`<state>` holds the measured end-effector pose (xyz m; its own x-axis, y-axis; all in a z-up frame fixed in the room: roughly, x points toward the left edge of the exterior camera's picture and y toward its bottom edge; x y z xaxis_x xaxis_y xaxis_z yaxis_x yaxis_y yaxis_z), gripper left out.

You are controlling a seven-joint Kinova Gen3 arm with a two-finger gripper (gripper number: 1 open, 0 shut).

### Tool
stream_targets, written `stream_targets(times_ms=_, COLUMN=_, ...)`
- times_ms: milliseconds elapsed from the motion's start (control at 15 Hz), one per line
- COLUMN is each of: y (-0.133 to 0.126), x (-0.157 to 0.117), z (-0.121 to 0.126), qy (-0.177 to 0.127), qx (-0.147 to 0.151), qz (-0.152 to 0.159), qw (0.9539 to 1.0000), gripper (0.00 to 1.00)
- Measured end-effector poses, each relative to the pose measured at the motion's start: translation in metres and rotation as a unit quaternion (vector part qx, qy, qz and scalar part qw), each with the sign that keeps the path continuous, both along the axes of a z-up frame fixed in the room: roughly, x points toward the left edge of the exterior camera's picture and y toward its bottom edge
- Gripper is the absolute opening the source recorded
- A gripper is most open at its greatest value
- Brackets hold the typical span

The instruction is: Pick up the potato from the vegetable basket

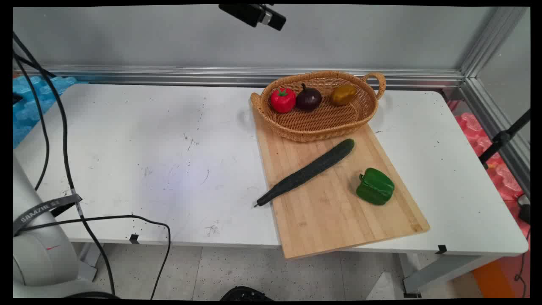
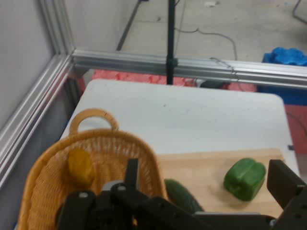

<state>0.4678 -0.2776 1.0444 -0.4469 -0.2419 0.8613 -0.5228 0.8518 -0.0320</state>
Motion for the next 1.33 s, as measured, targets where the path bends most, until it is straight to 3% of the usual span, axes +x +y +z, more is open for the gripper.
stream_targets(times_ms=467, y=-0.029, x=-0.003, z=-0.022, qy=-0.042, qx=0.024, qz=0.060, qw=0.9970, gripper=1.00)
stream_targets(times_ms=1333, y=-0.118, x=-0.059, z=-0.093, qy=-0.101, qx=0.064, qz=0.136, qw=0.9835, gripper=1.00)
